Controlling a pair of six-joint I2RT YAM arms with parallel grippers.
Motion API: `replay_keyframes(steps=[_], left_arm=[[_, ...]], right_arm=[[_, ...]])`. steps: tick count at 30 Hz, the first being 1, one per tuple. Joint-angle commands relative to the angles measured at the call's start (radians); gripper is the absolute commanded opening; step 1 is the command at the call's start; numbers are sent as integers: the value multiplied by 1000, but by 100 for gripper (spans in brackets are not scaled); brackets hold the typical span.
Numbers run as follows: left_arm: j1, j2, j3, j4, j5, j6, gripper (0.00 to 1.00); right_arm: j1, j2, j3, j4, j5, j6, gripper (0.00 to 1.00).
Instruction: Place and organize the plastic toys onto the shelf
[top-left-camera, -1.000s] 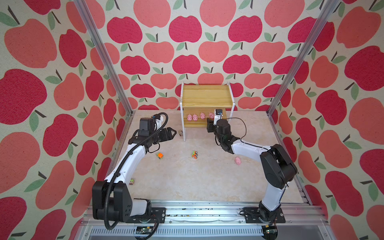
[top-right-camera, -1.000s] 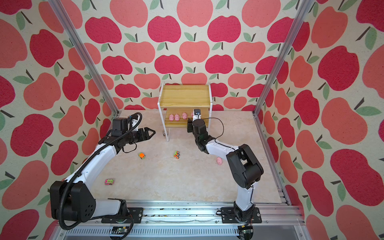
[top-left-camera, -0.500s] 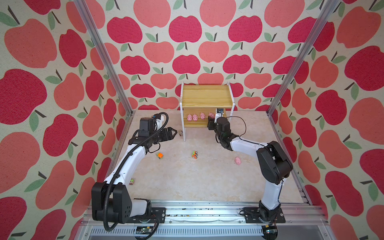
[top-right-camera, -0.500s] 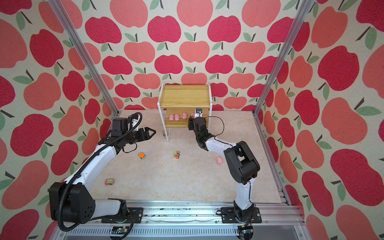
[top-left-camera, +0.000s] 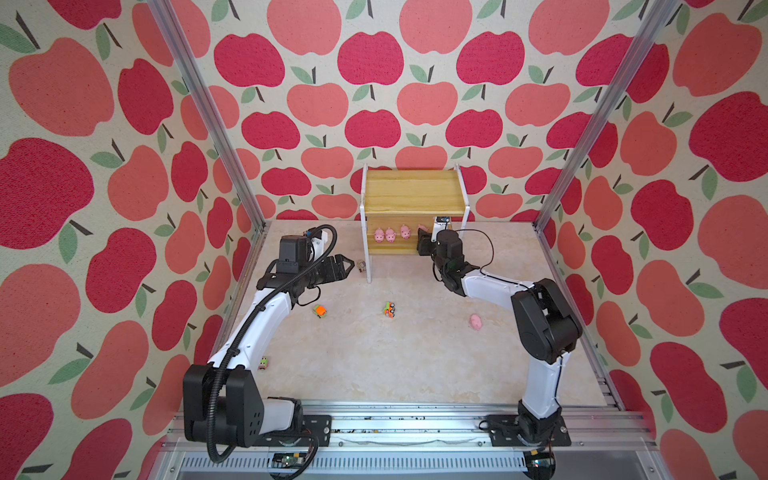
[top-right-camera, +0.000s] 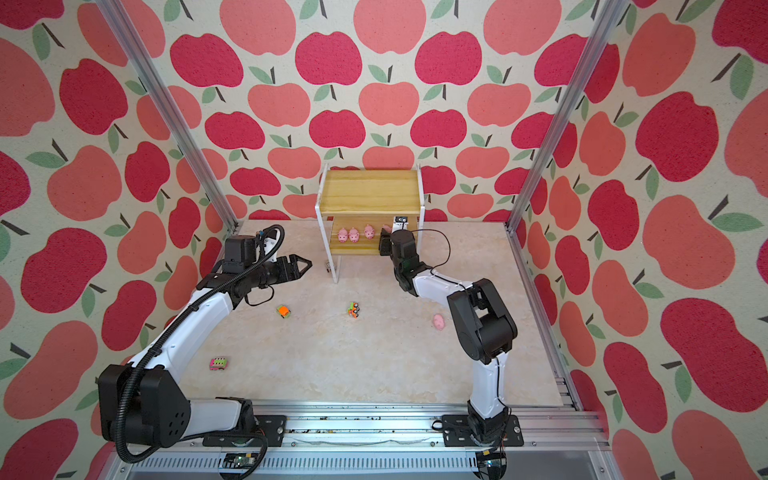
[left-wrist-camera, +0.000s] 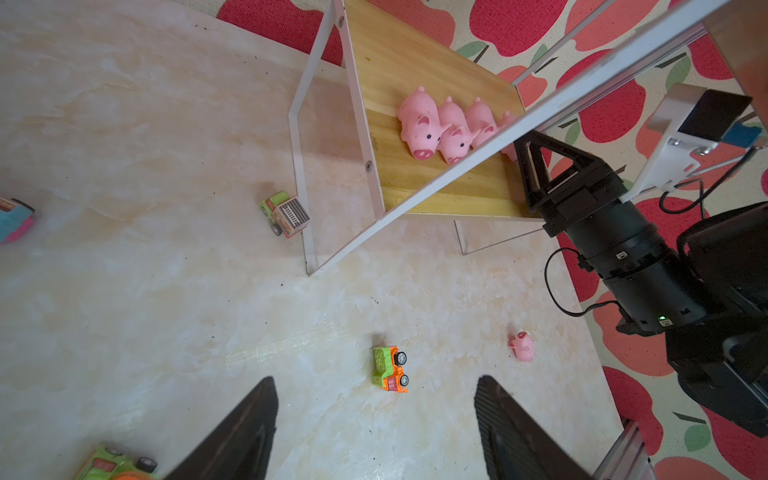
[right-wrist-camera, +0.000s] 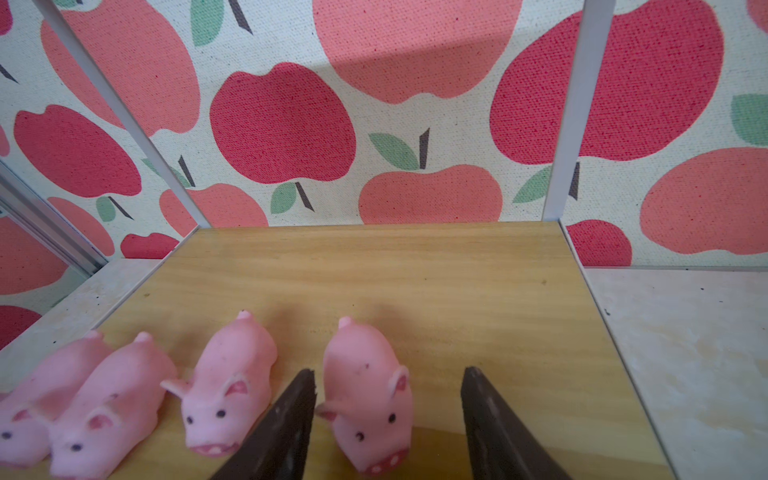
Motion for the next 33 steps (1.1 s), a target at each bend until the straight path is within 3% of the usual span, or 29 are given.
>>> replay_keyframes(steps=[1, 15, 23, 33], left_arm=[[-5, -10, -14, 8, 13, 10, 77], [-5, -9, -11, 9, 16, 10, 77], [-5, -7, -12, 10, 16, 11, 77], [-3, -1, -9, 12, 21, 10, 76]], right_arm=[[-7, 28, 31, 13, -46, 6, 57], [-8, 34, 40, -6, -79, 2, 31], [-9, 26, 41, -6, -93, 3, 23], [-9, -4, 23, 7, -106, 24, 21]])
